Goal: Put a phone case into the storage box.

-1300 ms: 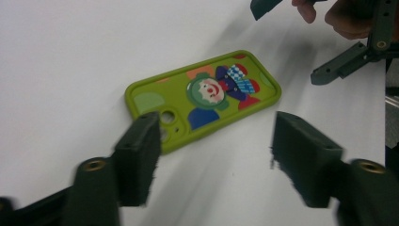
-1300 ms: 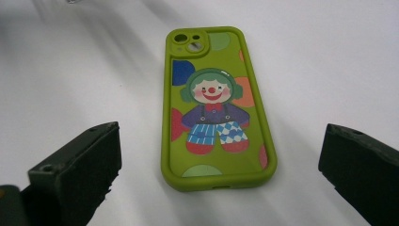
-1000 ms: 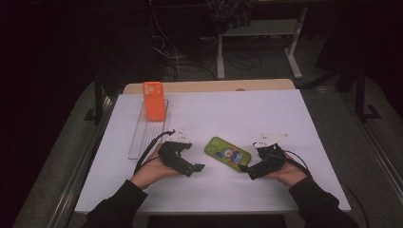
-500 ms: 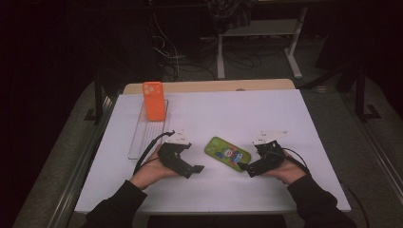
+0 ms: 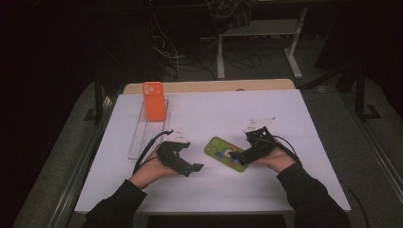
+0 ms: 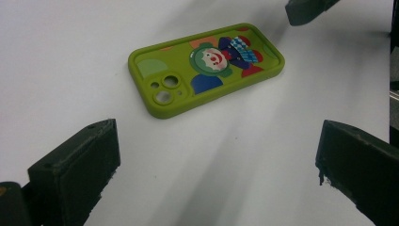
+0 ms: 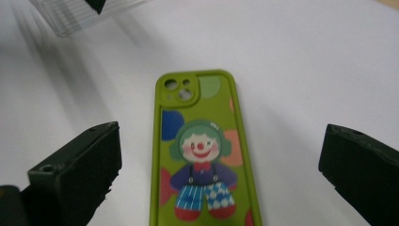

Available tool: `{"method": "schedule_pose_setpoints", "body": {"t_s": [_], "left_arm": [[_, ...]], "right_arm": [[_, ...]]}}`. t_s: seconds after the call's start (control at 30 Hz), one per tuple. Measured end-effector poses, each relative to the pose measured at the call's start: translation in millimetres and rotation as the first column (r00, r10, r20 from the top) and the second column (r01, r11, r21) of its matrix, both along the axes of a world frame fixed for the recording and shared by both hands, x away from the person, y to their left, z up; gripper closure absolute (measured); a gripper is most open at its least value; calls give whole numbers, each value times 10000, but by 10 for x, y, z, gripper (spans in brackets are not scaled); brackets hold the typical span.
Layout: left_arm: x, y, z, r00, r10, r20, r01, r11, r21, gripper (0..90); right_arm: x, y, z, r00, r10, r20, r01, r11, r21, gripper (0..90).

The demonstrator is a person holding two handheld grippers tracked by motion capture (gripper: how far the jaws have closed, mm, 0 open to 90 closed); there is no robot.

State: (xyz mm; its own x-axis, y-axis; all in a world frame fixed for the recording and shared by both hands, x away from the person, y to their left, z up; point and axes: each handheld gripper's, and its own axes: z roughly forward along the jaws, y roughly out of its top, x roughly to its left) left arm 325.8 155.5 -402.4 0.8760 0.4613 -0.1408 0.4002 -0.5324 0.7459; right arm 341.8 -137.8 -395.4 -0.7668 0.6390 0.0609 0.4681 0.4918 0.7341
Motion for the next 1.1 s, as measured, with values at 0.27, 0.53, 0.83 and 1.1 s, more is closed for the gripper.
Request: {"method": "schedule_pose_setpoints", "body": {"t_s": [0.27,0.53,0.83,1.1], "left_arm": [[20,17,5,10000,-45,51,45,10000,48,0],[20,21,4,10000,49,-8,-49,10000,-63,0],[7,-1,-4,10000,-11,-12,11,10000,8,0],[3,-11,-15,10000,13,-26,-13,9999,104,0]], "right_arm": [[124,86,32,10000,-11,20,11,9999,113,0],[162,109,-18,9998,3,-219,-5,9999,-108,0],[224,154,-144,9988,-18,-485,-12,9982,-606,0],[236,227,-252,9970,187,-748,-266,9940,-1063,0]]}}
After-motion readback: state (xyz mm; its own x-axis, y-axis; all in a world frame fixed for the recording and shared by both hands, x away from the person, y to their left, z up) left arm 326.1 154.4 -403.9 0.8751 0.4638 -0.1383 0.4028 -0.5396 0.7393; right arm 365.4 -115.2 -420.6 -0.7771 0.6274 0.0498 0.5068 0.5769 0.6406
